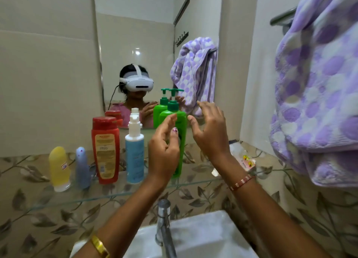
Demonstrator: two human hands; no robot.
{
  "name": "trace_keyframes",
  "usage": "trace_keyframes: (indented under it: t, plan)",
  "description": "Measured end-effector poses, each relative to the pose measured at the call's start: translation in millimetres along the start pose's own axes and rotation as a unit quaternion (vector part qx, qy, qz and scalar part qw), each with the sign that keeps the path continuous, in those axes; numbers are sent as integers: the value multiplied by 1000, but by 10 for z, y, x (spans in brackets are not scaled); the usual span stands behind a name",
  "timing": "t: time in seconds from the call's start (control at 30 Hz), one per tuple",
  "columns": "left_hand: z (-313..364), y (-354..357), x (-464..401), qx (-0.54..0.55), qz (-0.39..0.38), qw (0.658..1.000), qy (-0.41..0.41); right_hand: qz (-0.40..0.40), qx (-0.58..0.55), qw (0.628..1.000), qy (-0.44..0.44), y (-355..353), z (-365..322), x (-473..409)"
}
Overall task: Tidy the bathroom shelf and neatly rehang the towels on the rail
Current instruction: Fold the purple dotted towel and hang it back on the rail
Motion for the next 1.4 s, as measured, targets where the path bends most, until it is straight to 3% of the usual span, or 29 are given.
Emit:
trace_keyframes:
  t: [0.23, 0.43, 0.8, 0.87, 1.0, 1.1, 1.23, 1.3, 1.4]
  plan:
    - [650, 590, -497, 116, -35, 991, 60, 99, 107, 989, -26, -883, -170, -438]
    - [843, 1162, -649, 239, -80, 968, 20, 165, 198, 966, 9, -1585, -150, -535]
    - [1338, 1843, -454, 374, -165, 913, -9, 180, 397, 899, 31, -2546, -256, -396]
    - [1429, 1928, -436, 380, -172, 909, -9, 193, 450, 872, 18, -2658, -336, -376]
    - [1610, 2096, -481, 381, -168, 909, -3, 221, 584, 781, 28, -2950, -391, -534]
    - [1738, 2234, -503, 372, -181, 911, -3, 180, 632, 749, 86, -3096, -255, -731]
    - [1811, 2374, -537, 349, -231, 908, -2, 178, 680, 704, 98, -3057, -213, -910]
    - [1800, 2420, -561, 336, -258, 906, -12, 190, 666, 710, 124, -3114, -193, -978]
    - [1795, 2393, -639, 331, -254, 908, -26, 201, 602, 752, 177, -3257, -164, -1022]
Point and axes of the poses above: each hand's wrist, its own x-axis away from the middle knuckle, its own y-axis out of the palm, z = x × y, the point moved 8 cm from there along -x, towards the middle knuckle, and after that the axes turned 11 degrees about x, right-handed, at the moved point
